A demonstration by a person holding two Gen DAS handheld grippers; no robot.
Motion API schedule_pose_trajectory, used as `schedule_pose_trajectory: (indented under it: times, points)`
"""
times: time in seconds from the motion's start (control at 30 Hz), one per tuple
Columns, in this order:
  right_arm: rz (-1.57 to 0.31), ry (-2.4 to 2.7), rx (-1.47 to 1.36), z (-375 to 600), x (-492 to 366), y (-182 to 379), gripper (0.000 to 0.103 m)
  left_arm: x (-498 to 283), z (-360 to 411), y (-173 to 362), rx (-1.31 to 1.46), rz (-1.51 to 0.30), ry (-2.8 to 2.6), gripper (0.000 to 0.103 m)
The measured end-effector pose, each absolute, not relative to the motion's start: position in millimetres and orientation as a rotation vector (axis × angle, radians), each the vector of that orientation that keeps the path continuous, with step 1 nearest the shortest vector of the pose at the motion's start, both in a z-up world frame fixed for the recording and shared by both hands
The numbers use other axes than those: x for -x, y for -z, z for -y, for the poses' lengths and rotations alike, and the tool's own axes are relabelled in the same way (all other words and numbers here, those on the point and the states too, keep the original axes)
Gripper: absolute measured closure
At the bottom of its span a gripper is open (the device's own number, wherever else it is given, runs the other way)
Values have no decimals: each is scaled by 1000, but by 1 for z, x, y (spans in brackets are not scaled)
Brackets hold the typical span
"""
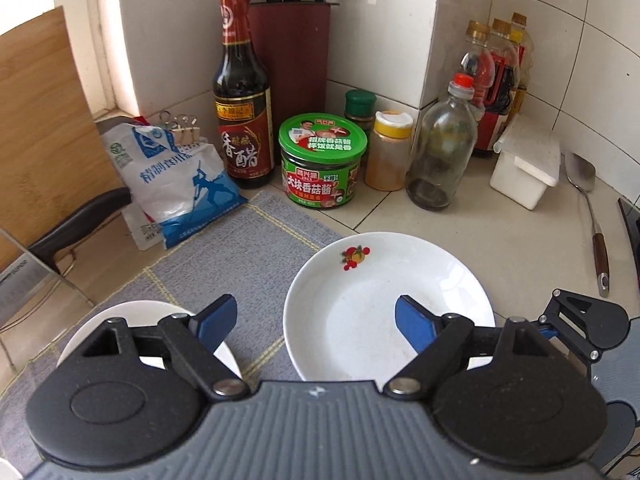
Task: Organize plates and bowls
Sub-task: 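Lift the stained plate with the left tool off the towel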
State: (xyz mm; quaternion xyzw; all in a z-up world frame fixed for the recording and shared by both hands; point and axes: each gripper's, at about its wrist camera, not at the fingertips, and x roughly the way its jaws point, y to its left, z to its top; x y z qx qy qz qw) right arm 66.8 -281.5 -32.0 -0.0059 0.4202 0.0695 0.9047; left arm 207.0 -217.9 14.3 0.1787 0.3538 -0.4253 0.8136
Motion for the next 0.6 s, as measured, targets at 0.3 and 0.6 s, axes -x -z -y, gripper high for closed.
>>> schedule_pose_trajectory:
  times: [0.3,0.6]
  points:
    - [-854,-269,30,226,-58,25,0,-157,135,-22,-342,-706,684,17]
    - [-877,-396,70,158,-59,35,0,-123,47,-17,-245,-766,553,17]
